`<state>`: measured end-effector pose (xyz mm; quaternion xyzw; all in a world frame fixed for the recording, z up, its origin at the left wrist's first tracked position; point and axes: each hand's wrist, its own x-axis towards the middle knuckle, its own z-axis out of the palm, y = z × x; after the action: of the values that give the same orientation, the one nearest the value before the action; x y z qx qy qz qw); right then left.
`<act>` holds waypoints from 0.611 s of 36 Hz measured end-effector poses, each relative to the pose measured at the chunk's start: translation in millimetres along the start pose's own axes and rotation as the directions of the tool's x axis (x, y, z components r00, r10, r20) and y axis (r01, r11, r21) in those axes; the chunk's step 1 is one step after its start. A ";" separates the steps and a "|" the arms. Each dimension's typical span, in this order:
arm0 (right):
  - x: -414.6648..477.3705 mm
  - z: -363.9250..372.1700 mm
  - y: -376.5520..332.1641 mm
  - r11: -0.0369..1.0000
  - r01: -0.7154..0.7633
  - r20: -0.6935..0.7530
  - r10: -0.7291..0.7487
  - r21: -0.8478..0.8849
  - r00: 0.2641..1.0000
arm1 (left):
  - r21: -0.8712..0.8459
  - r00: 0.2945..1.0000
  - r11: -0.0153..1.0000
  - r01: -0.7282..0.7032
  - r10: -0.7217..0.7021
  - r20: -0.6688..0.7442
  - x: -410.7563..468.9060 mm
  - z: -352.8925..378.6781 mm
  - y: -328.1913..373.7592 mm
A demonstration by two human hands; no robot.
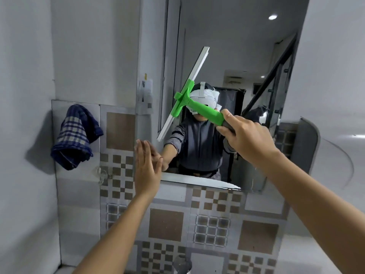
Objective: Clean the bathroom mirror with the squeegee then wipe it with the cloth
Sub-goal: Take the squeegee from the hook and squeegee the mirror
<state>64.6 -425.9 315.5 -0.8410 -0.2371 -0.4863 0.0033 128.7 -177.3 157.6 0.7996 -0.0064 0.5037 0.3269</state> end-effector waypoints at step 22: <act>-21.7 -11.1 26.2 0.993 0.051 0.106 -0.041 -0.102 0.994 | 0.098 0.999 0.994 0.043 -0.044 0.016 4.4 -0.4 7.9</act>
<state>57.1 -460.3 309.5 -0.8584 -0.2306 -0.4537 -0.0640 127.8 -181.9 165.4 0.8192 0.0327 0.4889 0.2982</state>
